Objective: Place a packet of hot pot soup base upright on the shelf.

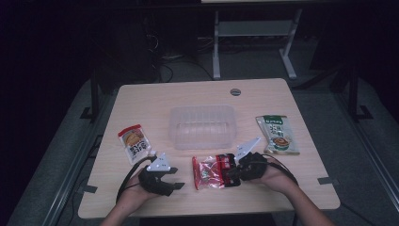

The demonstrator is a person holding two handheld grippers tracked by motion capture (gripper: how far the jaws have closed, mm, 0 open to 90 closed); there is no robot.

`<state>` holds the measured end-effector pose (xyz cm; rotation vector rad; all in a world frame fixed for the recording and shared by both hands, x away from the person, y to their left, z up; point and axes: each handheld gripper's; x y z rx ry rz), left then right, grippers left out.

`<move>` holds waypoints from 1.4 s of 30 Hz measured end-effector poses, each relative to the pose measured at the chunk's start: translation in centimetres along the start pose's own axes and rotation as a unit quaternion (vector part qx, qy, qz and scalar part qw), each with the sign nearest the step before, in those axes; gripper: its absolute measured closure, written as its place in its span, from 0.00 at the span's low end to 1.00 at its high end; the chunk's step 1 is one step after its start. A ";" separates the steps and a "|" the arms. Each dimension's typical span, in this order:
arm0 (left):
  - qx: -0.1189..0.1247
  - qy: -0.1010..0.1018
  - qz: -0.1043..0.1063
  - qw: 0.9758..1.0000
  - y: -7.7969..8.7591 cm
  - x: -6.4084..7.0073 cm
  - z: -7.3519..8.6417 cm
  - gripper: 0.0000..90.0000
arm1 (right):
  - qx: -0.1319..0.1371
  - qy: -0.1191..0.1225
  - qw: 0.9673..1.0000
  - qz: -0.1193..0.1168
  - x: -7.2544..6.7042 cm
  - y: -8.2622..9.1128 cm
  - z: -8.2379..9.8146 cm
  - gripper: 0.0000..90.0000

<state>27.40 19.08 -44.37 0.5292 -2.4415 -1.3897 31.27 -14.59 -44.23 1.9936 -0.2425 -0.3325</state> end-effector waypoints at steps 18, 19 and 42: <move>-0.005 -0.012 0.018 1.000 -2.3 -0.6 -5.2 0.99 | 0.063 -0.144 0.985 0.065 -0.2 2.7 5.3 0.32; -0.009 -0.016 0.017 1.000 -2.4 -0.6 -5.4 0.99 | 0.065 -0.146 0.985 0.064 -0.1 2.7 5.3 0.31; -0.049 -0.003 -0.005 0.999 -4.2 -1.1 -4.4 0.99 | 0.080 -0.147 0.984 0.063 0.5 2.1 4.7 0.25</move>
Point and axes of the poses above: each handheld gripper's, and its own axes: y roughly backward along the jaws, z roughly out of its underside, x roughly to its right, and after that the axes turned 15 degrees about -x, right-handed
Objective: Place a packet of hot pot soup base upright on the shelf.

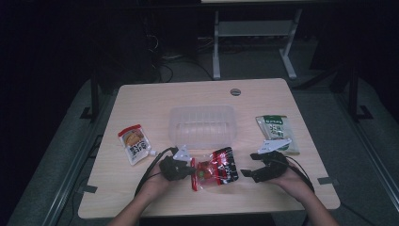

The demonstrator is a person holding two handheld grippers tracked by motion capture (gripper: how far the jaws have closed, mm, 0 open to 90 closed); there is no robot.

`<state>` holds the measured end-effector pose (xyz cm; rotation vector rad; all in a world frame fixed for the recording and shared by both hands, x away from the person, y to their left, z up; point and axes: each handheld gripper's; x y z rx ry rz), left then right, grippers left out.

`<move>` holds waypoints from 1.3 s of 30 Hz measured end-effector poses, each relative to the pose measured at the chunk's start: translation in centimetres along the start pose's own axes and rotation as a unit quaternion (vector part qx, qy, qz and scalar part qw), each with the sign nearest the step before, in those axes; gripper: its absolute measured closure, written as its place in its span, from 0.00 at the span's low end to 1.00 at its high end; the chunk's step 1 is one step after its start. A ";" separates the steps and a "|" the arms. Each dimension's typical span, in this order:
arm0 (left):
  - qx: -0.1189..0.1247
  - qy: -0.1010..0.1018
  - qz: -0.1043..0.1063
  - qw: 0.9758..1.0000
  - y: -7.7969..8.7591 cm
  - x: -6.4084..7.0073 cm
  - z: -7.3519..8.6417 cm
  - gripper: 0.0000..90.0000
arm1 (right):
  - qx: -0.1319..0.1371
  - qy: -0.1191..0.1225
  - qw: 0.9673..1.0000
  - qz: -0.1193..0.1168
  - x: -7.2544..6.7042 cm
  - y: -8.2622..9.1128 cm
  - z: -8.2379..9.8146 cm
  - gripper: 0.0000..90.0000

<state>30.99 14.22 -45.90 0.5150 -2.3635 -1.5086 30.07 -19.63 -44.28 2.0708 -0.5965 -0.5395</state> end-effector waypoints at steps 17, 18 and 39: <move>-0.003 -0.006 -0.005 1.000 0.0 0.0 -0.1 0.99 | 0.023 -0.016 0.997 -0.075 -0.4 -1.6 -2.3 0.23; -0.002 -0.004 -0.005 1.000 0.0 0.1 -0.1 0.99 | 0.019 -0.016 0.997 -0.078 -0.4 -2.0 -2.5 0.24; 0.006 0.012 -0.010 1.000 -0.1 0.4 0.0 1.00 | 0.018 0.007 0.992 -0.124 -1.9 -3.3 -3.7 0.63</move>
Point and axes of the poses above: each handheld gripper's, and its own axes: y roughly backward along the jaws, z roughly out of its underside, x roughly to its right, and after that the axes turned 15 degrees about -x, right-handed
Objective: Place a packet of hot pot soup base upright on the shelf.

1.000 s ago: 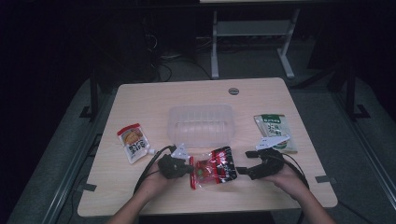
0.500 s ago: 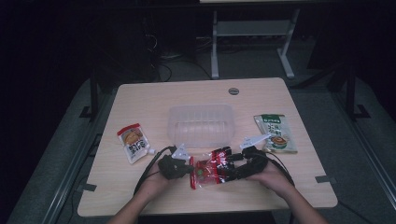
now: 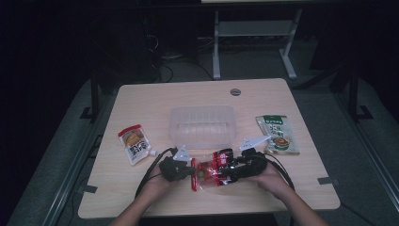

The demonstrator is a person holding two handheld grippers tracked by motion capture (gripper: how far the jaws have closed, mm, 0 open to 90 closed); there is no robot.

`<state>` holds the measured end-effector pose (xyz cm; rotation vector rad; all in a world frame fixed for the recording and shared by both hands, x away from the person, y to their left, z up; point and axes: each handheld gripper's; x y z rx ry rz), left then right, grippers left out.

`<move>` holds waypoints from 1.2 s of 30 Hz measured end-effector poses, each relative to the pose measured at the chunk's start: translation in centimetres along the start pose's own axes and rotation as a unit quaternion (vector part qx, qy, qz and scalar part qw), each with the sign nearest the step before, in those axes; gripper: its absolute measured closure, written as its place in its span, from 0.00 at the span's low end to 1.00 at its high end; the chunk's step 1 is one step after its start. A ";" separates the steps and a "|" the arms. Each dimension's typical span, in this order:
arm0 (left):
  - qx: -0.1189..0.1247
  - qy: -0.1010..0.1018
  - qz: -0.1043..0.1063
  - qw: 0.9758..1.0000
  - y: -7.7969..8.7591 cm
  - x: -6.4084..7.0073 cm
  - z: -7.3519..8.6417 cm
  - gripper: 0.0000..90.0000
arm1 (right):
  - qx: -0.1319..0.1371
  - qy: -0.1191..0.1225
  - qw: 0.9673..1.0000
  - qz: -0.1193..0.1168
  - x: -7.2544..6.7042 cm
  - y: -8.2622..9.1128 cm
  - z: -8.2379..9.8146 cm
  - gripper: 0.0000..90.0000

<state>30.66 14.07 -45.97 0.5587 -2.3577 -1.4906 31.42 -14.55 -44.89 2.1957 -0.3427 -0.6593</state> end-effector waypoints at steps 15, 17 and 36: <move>0.001 0.002 0.000 1.000 0.0 0.1 0.0 1.00 | -0.017 0.050 0.998 0.015 -0.9 -0.4 -0.5 0.99; 0.002 0.003 0.001 1.000 -0.1 0.0 0.0 0.99 | -0.015 0.058 0.998 0.017 -0.9 -0.4 -0.5 1.00; 0.018 0.012 0.031 0.999 1.9 -0.3 0.8 0.54 | 0.025 0.078 0.997 -0.005 -1.2 1.6 -0.5 1.00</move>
Point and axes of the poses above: each handheld gripper's, and its own axes: y roughly backward along the jaws, z roughly out of its underside, x roughly to its right, and after that the axes turned 15 degrees about -x, right-handed
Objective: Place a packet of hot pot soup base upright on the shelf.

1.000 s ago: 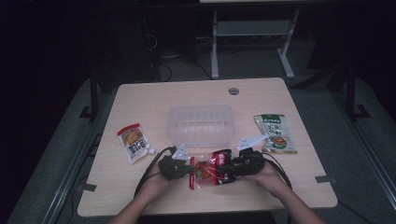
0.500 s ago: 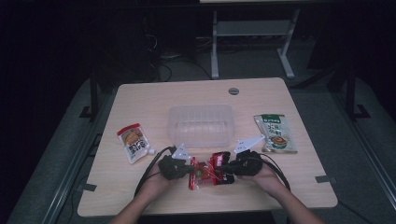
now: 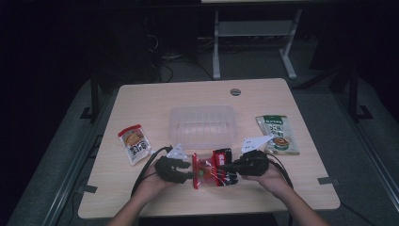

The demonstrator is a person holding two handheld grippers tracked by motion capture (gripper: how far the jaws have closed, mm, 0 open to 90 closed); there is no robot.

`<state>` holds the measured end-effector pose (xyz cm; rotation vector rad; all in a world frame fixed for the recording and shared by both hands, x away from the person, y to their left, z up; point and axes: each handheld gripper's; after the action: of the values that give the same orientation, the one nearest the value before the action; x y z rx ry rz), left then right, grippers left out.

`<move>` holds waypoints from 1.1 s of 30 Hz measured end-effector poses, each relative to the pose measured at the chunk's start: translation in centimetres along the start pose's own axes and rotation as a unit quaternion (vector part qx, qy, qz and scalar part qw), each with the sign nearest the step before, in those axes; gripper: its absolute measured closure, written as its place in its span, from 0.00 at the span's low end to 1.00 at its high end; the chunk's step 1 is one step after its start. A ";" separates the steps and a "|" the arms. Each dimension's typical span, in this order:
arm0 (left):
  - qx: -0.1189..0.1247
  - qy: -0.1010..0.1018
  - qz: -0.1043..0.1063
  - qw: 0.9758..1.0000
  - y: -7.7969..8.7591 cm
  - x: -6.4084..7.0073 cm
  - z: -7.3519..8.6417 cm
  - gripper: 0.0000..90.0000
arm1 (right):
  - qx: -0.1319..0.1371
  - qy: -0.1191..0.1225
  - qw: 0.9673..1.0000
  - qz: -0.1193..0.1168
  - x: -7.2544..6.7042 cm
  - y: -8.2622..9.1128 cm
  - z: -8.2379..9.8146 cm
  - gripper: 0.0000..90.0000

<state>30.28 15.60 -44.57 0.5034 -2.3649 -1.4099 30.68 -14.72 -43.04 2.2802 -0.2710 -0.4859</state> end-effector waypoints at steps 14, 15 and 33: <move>0.027 0.011 0.013 0.999 3.2 0.2 3.4 0.33 | 0.026 0.007 1.000 -0.006 -0.1 1.5 -0.2 1.00; 0.031 0.014 0.013 0.999 3.4 0.3 3.9 0.32 | 0.027 0.010 1.000 -0.005 -0.2 1.6 -0.2 1.00; 0.029 0.013 0.012 0.999 3.0 -0.1 4.7 0.31 | 0.066 0.013 0.998 -0.010 -0.3 3.6 -0.9 1.00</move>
<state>27.78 20.58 -44.01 0.5043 -2.3898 -1.3206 30.62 -16.47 -39.75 2.4183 -0.2750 -0.4589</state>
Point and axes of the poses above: each handheld gripper's, and its own axes: y roughly backward along the jaws, z roughly out of its underside, x roughly to its right, and after that the axes turned 15 degrees about -x, right-handed
